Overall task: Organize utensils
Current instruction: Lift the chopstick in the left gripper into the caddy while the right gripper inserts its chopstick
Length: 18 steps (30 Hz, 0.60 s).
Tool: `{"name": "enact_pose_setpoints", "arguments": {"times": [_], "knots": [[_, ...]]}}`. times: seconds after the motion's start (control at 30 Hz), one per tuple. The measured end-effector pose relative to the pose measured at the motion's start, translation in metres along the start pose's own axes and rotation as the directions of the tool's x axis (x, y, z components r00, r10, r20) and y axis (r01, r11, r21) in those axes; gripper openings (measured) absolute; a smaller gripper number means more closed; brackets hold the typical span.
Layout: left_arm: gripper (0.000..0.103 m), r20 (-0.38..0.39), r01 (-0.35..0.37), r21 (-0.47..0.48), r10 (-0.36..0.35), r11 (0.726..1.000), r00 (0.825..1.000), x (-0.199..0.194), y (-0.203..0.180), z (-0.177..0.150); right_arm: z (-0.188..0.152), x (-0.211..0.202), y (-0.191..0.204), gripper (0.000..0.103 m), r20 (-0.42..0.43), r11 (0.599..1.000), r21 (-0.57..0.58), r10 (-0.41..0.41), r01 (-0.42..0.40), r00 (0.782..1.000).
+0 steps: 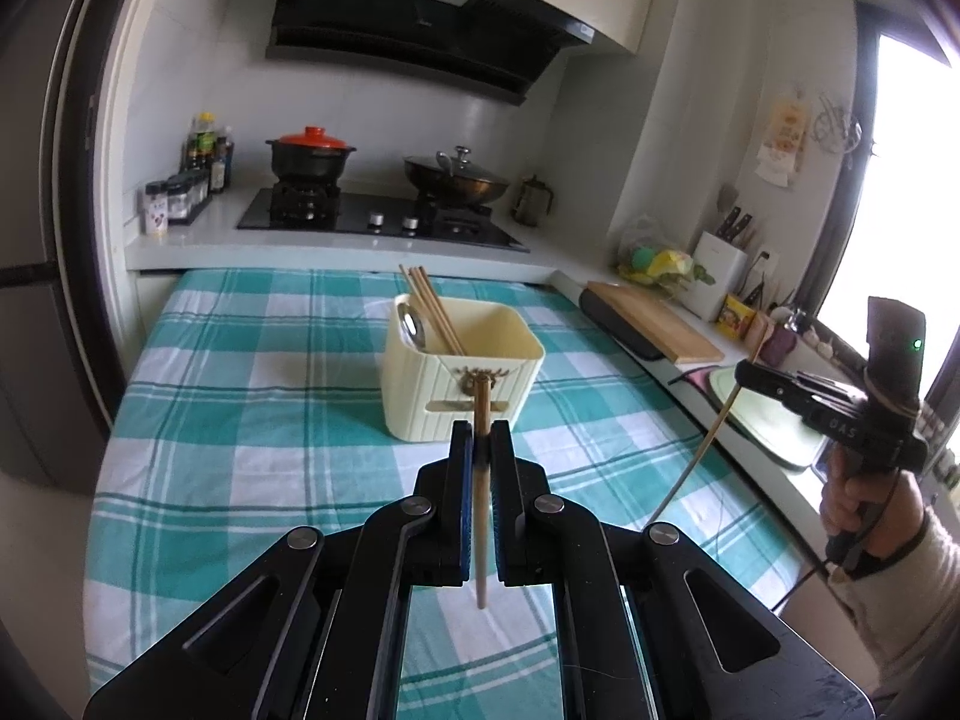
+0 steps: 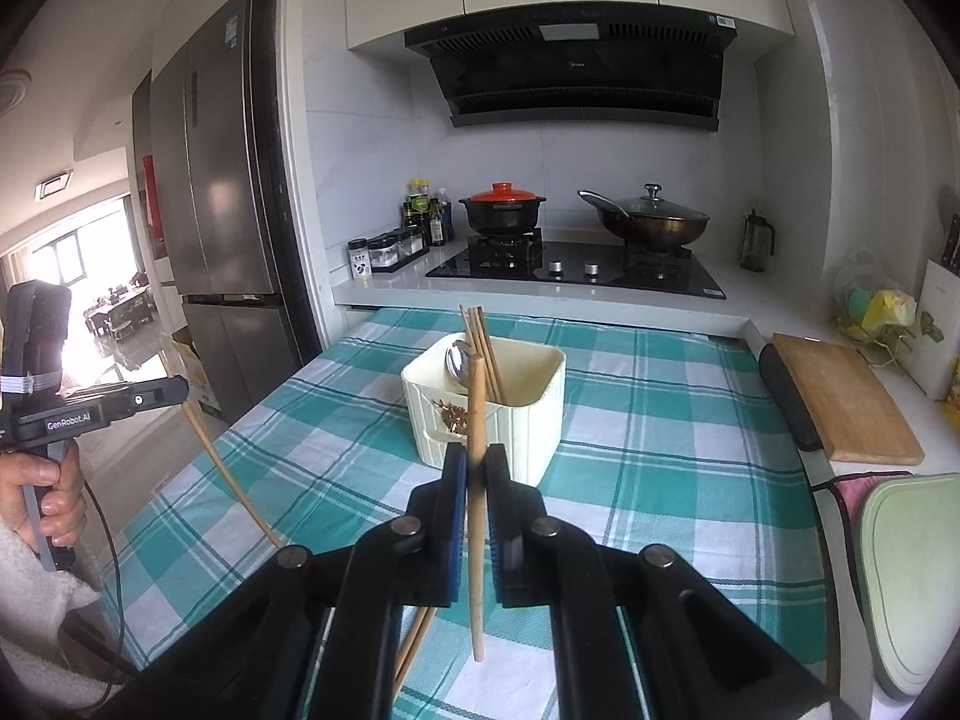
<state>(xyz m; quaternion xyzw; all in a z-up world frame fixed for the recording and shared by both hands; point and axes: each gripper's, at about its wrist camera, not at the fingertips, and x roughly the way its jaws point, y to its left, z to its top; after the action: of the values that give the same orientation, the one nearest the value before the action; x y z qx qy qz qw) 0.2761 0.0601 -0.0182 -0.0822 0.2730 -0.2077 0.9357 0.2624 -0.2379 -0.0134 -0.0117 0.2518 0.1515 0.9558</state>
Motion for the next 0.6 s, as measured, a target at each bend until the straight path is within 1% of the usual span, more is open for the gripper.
{"name": "enact_pose_setpoints", "arguments": {"times": [0.1, 0.17, 0.23, 0.33, 0.43, 0.47, 0.53, 0.6], "knots": [[0.004, 0.006, 0.006, -0.001, -0.006, 1.000, 1.000, 0.000, 0.002, 0.013, 0.009, 0.007, -0.004, 0.007, -0.005, 1.000, -0.003, -0.004, 0.004, 1.000], [0.004, 0.023, 0.010, 0.006, -0.010, 1.000, 1.000, -0.002, 0.002, 0.026, 0.018, 0.011, -0.006, 0.007, -0.001, 1.000, -0.012, -0.009, 0.009, 1.000], [0.004, 0.050, 0.007, 0.019, -0.008, 1.000, 0.999, -0.005, 0.001, 0.044, 0.030, 0.014, -0.009, 0.007, 0.012, 1.000, -0.023, -0.017, 0.017, 1.000], [0.004, 0.107, -0.006, 0.041, 0.001, 0.999, 0.994, -0.007, -0.003, 0.078, 0.057, 0.019, -0.015, 0.007, 0.051, 0.999, -0.028, -0.026, 0.027, 0.998], [0.004, 0.173, -0.027, 0.050, 0.018, 0.998, 0.985, -0.001, -0.007, 0.110, 0.090, 0.022, -0.021, 0.007, 0.126, 0.999, -0.022, -0.034, 0.037, 0.991], [0.004, 0.208, -0.049, 0.056, 0.037, 0.997, 0.977, 0.003, -0.009, 0.123, 0.101, 0.024, -0.022, 0.007, 0.159, 0.999, -0.017, -0.034, 0.037, 0.987], [0.004, 0.253, -0.082, 0.064, 0.064, 0.995, 0.965, 0.015, -0.013, 0.141, 0.121, 0.029, -0.022, 0.007, 0.226, 0.999, -0.015, -0.032, 0.036, 0.974], [0.004, 0.268, -0.096, 0.060, 0.077, 0.994, 0.960, 0.035, -0.014, 0.155, 0.136, 0.038, -0.023, 0.007, 0.295, 1.000, -0.013, -0.012, 0.017, 0.955]]}}
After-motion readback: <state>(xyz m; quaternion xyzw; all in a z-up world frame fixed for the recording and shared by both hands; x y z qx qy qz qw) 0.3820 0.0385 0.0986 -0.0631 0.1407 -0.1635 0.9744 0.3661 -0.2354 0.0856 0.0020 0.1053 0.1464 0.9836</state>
